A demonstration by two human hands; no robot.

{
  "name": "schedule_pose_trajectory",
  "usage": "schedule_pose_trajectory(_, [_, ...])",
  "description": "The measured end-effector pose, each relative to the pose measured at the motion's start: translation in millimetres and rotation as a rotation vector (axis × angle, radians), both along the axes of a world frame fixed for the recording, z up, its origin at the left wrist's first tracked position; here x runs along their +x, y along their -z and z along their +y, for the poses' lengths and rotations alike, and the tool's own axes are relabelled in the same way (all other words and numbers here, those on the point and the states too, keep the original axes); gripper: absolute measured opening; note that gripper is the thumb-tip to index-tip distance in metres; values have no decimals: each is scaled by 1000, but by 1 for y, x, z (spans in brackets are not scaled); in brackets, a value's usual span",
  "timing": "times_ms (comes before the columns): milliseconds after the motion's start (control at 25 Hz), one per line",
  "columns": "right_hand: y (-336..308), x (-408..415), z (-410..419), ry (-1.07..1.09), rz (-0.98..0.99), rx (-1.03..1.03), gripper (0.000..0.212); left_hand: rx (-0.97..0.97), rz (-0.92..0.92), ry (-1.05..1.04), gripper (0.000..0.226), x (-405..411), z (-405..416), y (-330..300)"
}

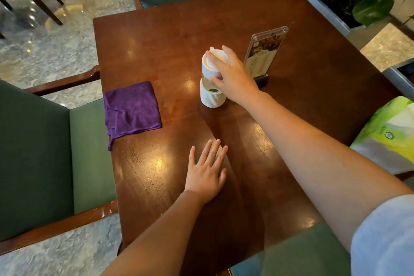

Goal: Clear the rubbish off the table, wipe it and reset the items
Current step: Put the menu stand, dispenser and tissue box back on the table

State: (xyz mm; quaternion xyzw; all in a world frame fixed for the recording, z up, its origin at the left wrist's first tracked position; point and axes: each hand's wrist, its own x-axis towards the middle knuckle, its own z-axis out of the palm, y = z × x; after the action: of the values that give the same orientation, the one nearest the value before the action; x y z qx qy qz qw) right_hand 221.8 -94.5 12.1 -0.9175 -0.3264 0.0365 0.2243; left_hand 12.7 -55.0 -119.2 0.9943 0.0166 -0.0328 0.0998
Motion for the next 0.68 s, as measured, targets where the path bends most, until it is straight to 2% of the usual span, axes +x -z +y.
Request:
schedule_pose_trajectory(200, [-3, -12, -20, -24, -76, -50, 56, 48, 49, 14, 57, 1, -1, -4])
schedule_pose_trajectory(440, [-7, -33, -73, 66, -177, 13, 47, 13, 95, -71, 56, 24, -25, -34])
schedule_pose_trajectory(520, [-6, -39, -112, 137, -227, -20, 42, -24, 49, -14, 57, 35, -45, -36])
schedule_pose_trajectory(680, [-1, -48, -213, 432, -350, -142, 37, -13, 77, 162, 60, 71, -93, -24])
